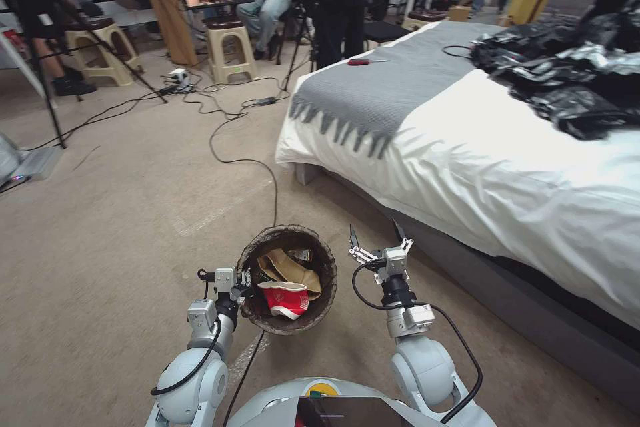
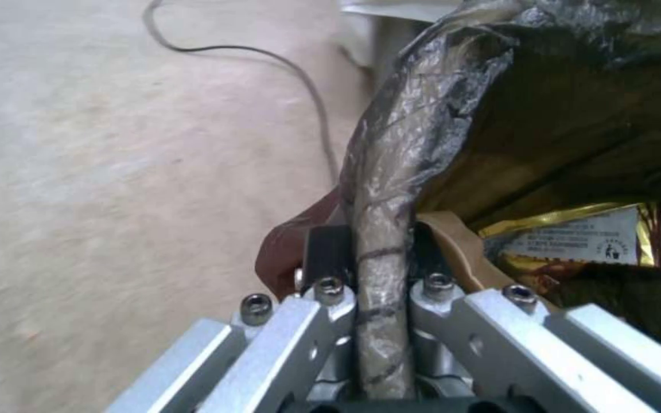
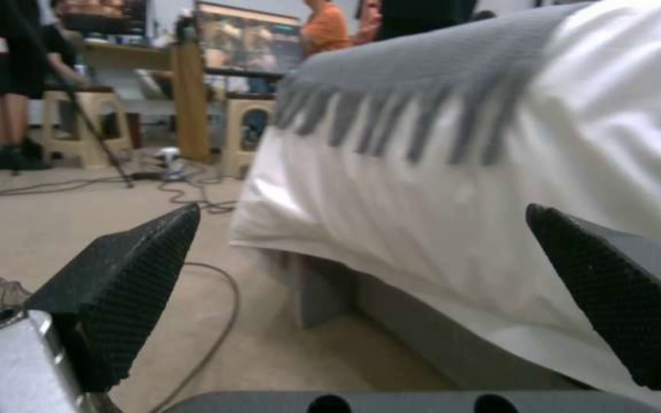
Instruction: Pick up the trash bin, then pick up the garbage from the floor and place it into the trash bin.
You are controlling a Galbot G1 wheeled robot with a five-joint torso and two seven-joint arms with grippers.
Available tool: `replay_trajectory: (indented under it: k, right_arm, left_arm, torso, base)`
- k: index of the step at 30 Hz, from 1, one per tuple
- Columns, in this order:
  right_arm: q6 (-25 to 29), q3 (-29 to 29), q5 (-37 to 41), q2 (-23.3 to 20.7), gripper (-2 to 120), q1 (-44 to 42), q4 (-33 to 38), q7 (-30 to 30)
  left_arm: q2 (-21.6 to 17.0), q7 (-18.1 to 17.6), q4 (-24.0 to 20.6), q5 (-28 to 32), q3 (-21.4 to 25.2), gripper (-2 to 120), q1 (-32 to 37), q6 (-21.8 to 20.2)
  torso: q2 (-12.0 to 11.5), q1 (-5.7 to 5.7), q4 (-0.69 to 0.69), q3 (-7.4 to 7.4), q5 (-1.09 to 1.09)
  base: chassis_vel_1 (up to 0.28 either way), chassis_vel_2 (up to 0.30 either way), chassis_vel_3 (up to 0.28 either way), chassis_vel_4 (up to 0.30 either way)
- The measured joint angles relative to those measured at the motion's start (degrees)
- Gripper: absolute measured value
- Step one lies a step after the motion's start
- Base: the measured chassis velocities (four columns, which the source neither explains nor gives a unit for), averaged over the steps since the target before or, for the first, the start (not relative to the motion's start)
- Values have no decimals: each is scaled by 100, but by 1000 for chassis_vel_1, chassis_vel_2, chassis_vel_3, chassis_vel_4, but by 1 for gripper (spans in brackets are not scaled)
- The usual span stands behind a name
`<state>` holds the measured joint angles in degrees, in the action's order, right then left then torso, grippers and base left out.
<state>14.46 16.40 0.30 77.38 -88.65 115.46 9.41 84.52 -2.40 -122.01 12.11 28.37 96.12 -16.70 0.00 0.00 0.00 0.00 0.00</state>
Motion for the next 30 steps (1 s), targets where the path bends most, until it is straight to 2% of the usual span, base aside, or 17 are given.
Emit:
replay_trajectory:
  k: [30]
  right_arm:
    - [-10, 24, 12, 19, 100, 55, 51, -102]
  left_arm:
    - [5, -2, 23, -6, -12, 2, -34, -12]
  torso:
    - [-1, 0, 1, 0, 0]
  base:
    - [126, 124, 128, 125]
